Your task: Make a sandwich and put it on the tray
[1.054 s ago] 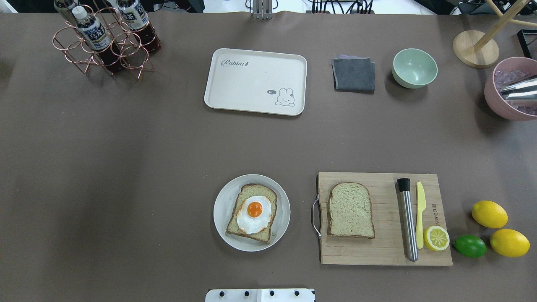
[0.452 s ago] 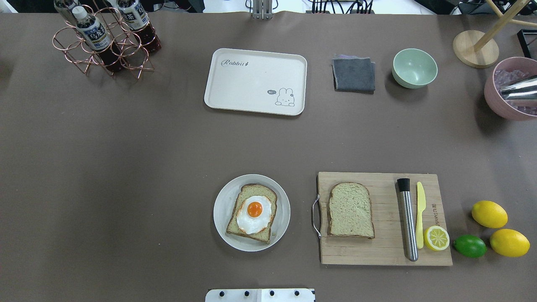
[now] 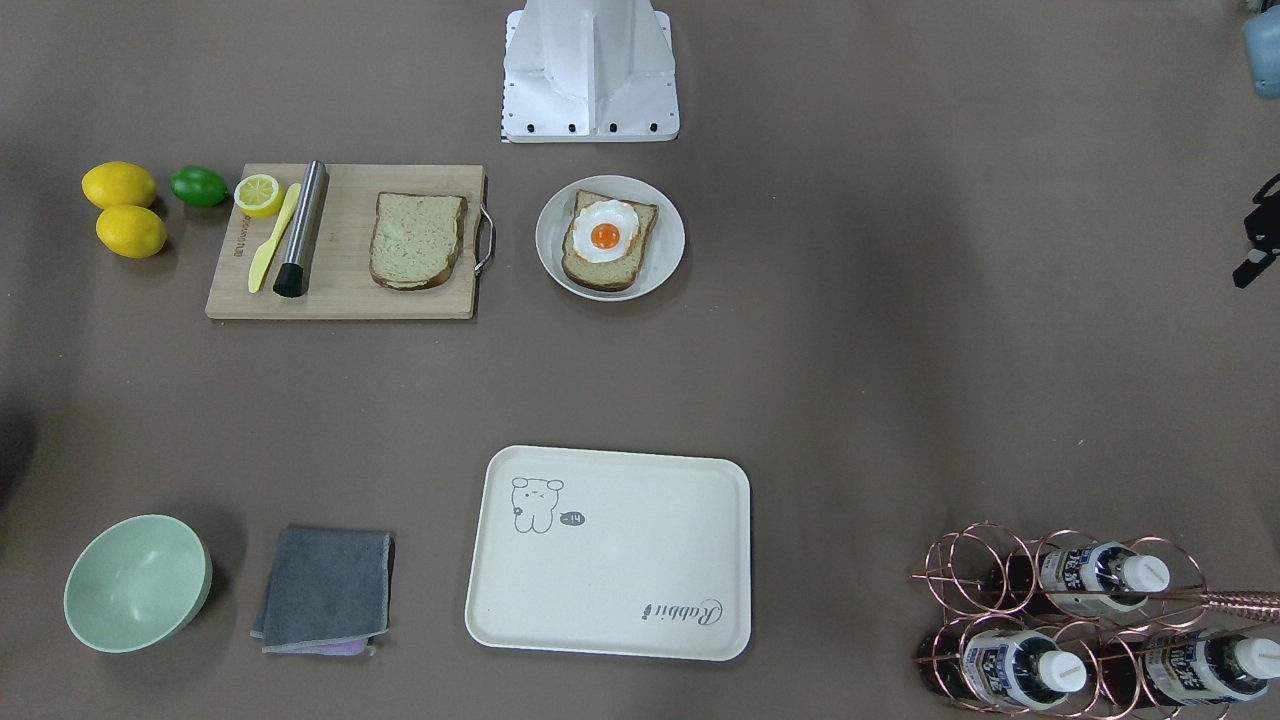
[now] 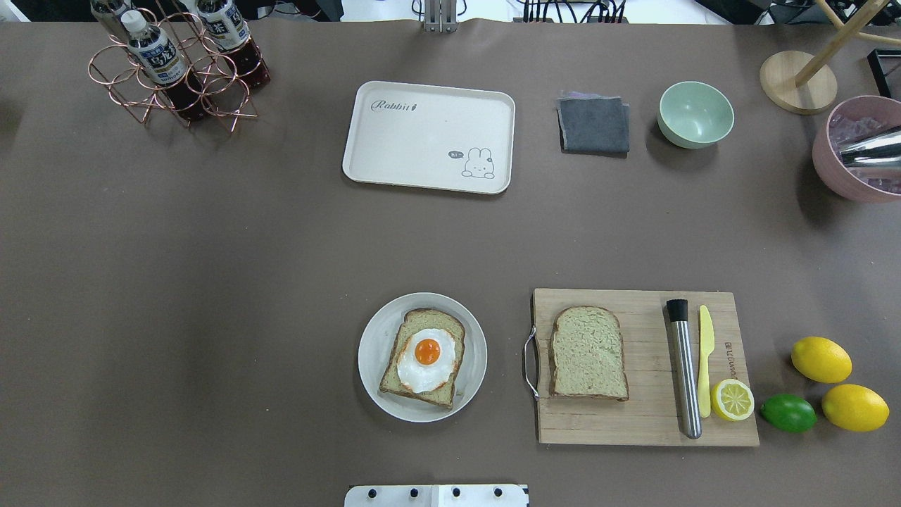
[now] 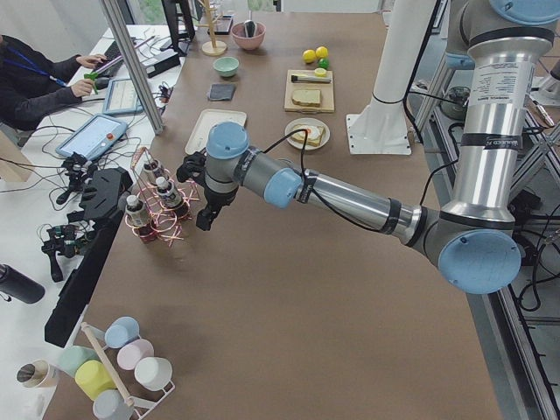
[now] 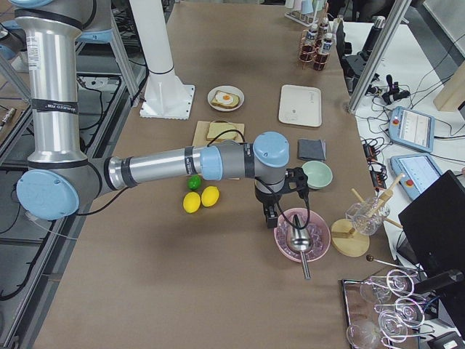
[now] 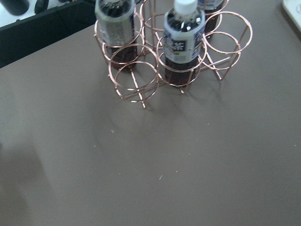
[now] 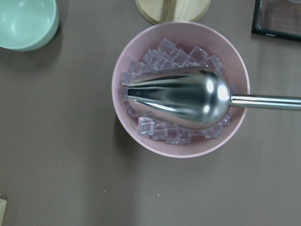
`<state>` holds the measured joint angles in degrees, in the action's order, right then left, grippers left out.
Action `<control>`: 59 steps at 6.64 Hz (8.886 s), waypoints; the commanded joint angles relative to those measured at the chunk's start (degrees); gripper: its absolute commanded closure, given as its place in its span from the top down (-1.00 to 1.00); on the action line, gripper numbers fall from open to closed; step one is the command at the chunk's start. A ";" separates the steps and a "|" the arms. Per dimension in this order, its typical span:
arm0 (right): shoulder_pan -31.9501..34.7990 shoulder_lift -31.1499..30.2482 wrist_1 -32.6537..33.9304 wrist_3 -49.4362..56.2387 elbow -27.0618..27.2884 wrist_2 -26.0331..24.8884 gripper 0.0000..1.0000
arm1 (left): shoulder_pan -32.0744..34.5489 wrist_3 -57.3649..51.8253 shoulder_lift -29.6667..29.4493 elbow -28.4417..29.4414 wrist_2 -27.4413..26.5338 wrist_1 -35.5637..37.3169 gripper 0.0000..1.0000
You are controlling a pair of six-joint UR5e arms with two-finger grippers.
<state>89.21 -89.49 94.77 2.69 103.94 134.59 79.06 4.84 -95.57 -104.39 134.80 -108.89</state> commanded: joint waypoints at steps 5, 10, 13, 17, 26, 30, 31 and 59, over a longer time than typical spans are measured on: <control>-17.18 2.91 -0.98 -31.94 12.58 -0.90 1.00 | -28.73 46.75 -11.36 -5.91 -11.99 -4.14 0.98; -44.43 1.78 -26.98 -73.64 12.52 -19.41 0.98 | -48.44 60.98 -18.14 -5.65 -31.14 1.09 0.96; -58.49 1.86 -27.36 -84.48 12.52 -31.01 0.91 | -50.32 62.39 -20.35 -5.56 -33.46 5.97 0.95; -67.32 -0.15 -33.84 -88.91 10.15 -38.52 0.29 | -50.32 62.30 -20.44 -5.56 -33.47 5.97 0.95; -67.52 0.19 -33.78 -88.65 11.80 -39.95 -1.00 | -50.32 62.39 -20.88 -6.00 -34.70 5.97 0.95; -62.23 3.95 -33.60 -88.38 13.22 -33.43 -1.00 | -50.15 62.13 -20.71 -7.14 -34.17 5.97 0.95; -62.67 6.41 -33.34 -88.38 13.05 -33.43 -1.00 | -49.97 61.87 -20.27 -7.75 -34.08 5.88 0.95; -21.45 -6.90 -18.31 -25.46 2.44 -6.78 1.00 | -52.61 62.13 -19.82 -4.33 -30.92 3.86 0.95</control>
<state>58.64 -92.85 76.17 -34.12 108.97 121.84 26.60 66.70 -115.27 -108.83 103.52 -104.61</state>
